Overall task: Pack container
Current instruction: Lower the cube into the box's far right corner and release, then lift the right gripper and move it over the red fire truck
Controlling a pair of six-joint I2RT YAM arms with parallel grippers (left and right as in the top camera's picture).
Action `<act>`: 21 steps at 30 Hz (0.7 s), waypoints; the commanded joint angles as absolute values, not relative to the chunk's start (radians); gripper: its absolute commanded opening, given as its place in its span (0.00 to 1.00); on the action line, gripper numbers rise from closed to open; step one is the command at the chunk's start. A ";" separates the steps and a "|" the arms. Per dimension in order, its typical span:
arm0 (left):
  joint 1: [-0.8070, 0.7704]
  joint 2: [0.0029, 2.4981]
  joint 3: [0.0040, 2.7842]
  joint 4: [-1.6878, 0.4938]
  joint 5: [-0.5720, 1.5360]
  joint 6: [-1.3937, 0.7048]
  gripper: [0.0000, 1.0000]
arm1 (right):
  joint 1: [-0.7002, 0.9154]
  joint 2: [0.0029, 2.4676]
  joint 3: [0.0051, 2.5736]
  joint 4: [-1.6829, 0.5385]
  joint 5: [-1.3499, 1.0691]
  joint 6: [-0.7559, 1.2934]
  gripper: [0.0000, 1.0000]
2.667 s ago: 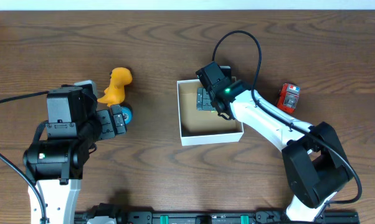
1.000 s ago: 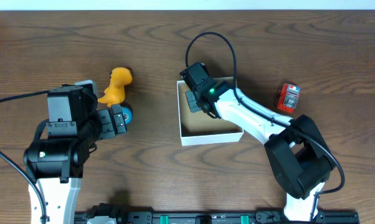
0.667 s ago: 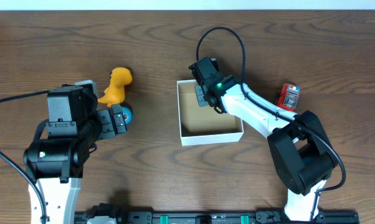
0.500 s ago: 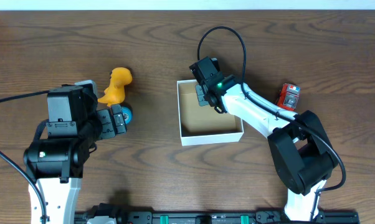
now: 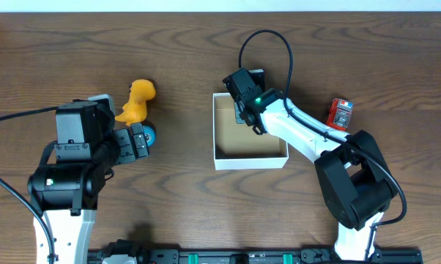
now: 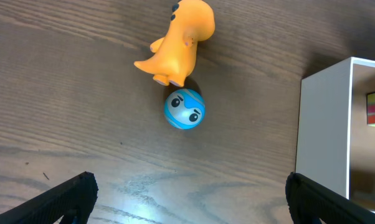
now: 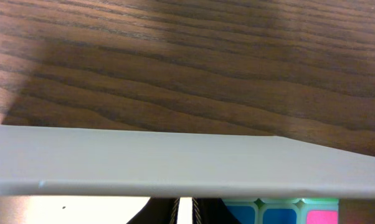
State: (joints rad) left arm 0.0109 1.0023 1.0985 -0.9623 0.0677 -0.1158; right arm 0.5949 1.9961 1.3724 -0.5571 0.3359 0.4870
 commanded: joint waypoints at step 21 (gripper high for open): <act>0.008 1.005 1.117 -0.964 0.057 -0.109 0.98 | 0.344 1.618 1.491 -1.000 0.282 0.564 0.18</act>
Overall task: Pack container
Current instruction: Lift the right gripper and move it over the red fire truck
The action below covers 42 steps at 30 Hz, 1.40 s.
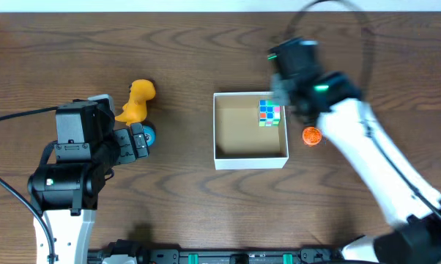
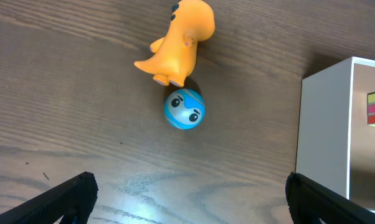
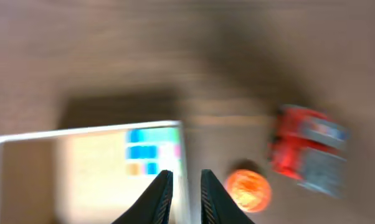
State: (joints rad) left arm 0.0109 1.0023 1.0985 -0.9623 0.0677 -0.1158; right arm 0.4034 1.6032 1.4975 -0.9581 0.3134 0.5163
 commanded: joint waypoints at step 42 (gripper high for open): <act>0.008 1.005 1.117 -0.964 0.057 -0.110 0.98 | 0.289 1.833 1.288 -0.776 -0.069 0.428 0.18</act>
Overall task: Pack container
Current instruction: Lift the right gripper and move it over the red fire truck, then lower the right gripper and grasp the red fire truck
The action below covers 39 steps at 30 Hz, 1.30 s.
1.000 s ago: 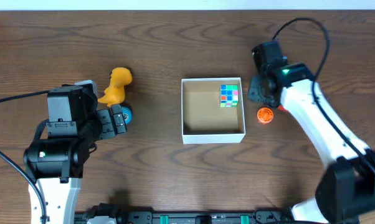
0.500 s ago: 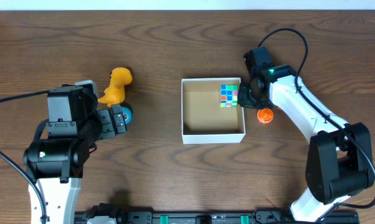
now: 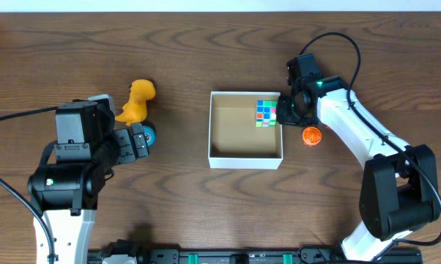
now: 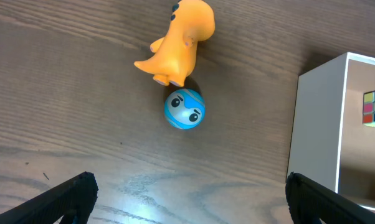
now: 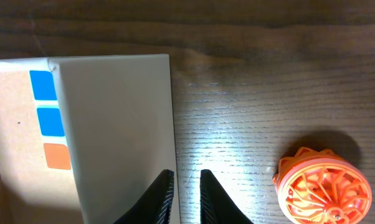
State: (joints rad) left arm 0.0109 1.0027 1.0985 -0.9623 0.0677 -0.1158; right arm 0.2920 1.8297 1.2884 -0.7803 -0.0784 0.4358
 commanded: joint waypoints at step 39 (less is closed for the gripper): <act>0.008 1.008 1.117 -0.964 0.057 -0.110 0.98 | -0.031 1.988 1.519 -0.924 0.152 0.515 0.99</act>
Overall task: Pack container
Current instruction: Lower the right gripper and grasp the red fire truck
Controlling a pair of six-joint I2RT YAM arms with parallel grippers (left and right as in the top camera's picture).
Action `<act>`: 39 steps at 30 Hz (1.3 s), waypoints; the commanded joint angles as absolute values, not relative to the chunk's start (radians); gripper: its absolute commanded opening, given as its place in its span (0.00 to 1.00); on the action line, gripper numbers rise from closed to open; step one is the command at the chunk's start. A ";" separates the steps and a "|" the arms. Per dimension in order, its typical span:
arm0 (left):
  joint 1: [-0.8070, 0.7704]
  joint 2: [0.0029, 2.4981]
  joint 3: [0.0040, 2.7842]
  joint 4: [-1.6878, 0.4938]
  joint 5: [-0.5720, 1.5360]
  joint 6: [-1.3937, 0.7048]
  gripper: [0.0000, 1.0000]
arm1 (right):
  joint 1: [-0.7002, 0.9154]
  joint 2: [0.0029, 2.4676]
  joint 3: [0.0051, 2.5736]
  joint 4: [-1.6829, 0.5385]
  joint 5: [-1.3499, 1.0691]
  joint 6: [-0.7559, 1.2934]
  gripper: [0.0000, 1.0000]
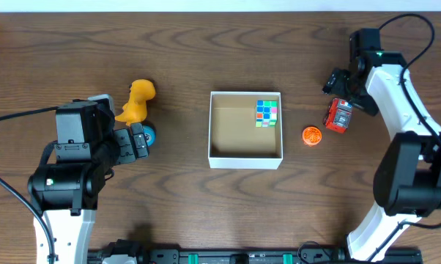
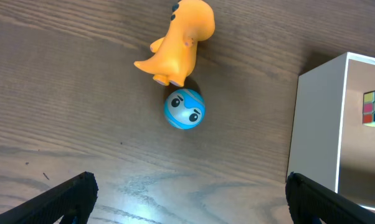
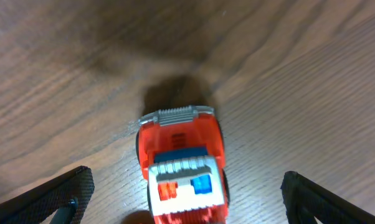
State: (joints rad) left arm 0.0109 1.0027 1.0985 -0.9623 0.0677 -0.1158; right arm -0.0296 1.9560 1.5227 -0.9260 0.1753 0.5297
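A white open box (image 1: 245,156) stands mid-table with a colour cube (image 1: 267,113) in its far right corner. A red toy truck (image 1: 339,115) (image 3: 182,163) lies right of it; my right gripper (image 1: 345,84) (image 3: 184,205) hangs open just above it, fingers wide on either side. An orange ridged disc (image 1: 311,135) sits between box and truck. To the left lie an orange dinosaur (image 1: 137,101) (image 2: 177,42) and a blue face ball (image 1: 149,133) (image 2: 184,109). My left gripper (image 1: 135,141) (image 2: 189,199) is open near the ball, holding nothing.
The box's left wall (image 2: 316,127) shows at the right of the left wrist view. The wood table (image 1: 206,44) runs to a pale far edge. The right arm's cable (image 1: 414,26) loops over the far right corner.
My right gripper was shut beside the box's right wall near the orange disc. It is now open above the red truck, farther right and back. The left arm is unchanged.
My right gripper was down in the box's far side with the colour cube by it. Then the cube lay in the box and the gripper was over the box's right edge. Later it was shut by the right wall, the box lying slightly farther left. Now it is open over the truck.
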 commanded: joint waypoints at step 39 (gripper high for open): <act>0.008 1.032 1.117 -0.965 0.057 -0.110 0.98 | -0.030 2.073 1.477 -0.938 0.070 0.516 0.66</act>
